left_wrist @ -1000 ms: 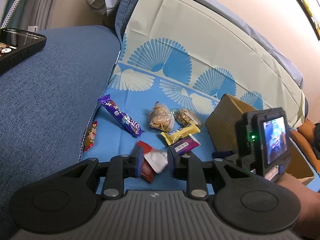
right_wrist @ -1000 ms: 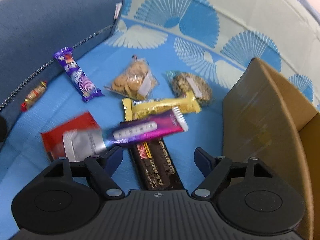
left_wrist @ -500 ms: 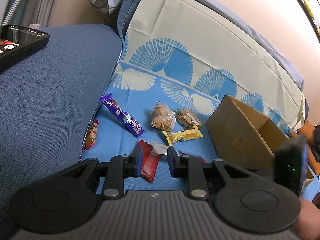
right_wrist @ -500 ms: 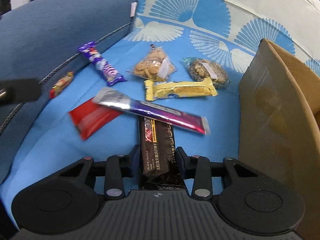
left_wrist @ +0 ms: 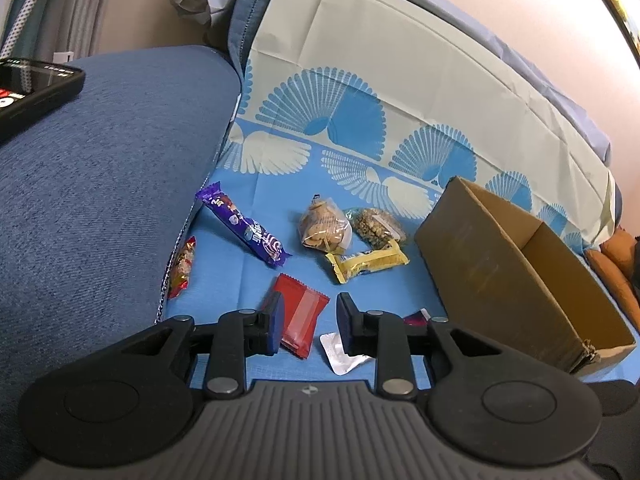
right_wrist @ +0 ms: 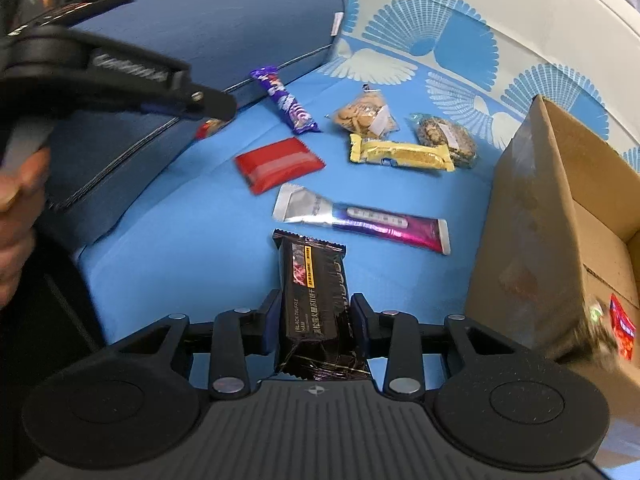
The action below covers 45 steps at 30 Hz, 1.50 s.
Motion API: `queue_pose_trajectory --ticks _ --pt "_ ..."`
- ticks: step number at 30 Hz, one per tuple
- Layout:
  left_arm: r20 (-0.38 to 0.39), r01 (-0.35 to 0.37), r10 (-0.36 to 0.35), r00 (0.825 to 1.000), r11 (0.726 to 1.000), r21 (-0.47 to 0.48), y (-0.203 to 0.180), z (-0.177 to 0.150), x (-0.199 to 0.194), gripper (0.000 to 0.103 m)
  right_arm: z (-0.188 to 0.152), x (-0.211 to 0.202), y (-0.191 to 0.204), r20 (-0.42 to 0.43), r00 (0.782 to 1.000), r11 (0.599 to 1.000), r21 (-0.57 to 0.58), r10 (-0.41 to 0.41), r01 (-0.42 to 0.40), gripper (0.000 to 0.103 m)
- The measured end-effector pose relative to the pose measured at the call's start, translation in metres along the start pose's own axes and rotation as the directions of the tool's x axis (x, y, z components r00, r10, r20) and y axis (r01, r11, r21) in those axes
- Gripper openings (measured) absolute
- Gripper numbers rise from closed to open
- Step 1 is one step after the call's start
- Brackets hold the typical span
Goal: Organize snacks
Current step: 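Grasp the dark chocolate bar with the right tool, then grasp the purple-white tube snack with the left tool while the right tool holds the chocolate bar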
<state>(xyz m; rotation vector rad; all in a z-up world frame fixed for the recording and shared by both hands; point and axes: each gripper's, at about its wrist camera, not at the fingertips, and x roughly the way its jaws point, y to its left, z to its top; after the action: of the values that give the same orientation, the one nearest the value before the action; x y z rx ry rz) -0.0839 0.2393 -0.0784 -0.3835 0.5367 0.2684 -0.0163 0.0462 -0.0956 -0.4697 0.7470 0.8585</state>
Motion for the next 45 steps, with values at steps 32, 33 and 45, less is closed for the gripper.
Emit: queue_pose_trajectory --ticks 32,33,45 --pt "-0.104 -0.085 0.11 0.989 0.972 0.219 -0.035 -0.01 0.025 0.037 -0.062 -0.001 -0.031 0.045 0.999 0.983 0.186 -0.005 -0.003 0.041" --pt "-0.104 -0.084 0.109 0.989 0.972 0.221 -0.036 -0.01 0.025 0.038 -0.063 0.0 -0.032 0.036 0.999 0.982 0.189 -0.006 -0.001 0.041" --pt "-0.191 0.013 0.043 0.981 0.959 0.283 -0.048 -0.01 0.035 0.064 -0.064 0.004 -0.031 0.031 1.0 0.982 0.189 -0.006 0.0 0.042"
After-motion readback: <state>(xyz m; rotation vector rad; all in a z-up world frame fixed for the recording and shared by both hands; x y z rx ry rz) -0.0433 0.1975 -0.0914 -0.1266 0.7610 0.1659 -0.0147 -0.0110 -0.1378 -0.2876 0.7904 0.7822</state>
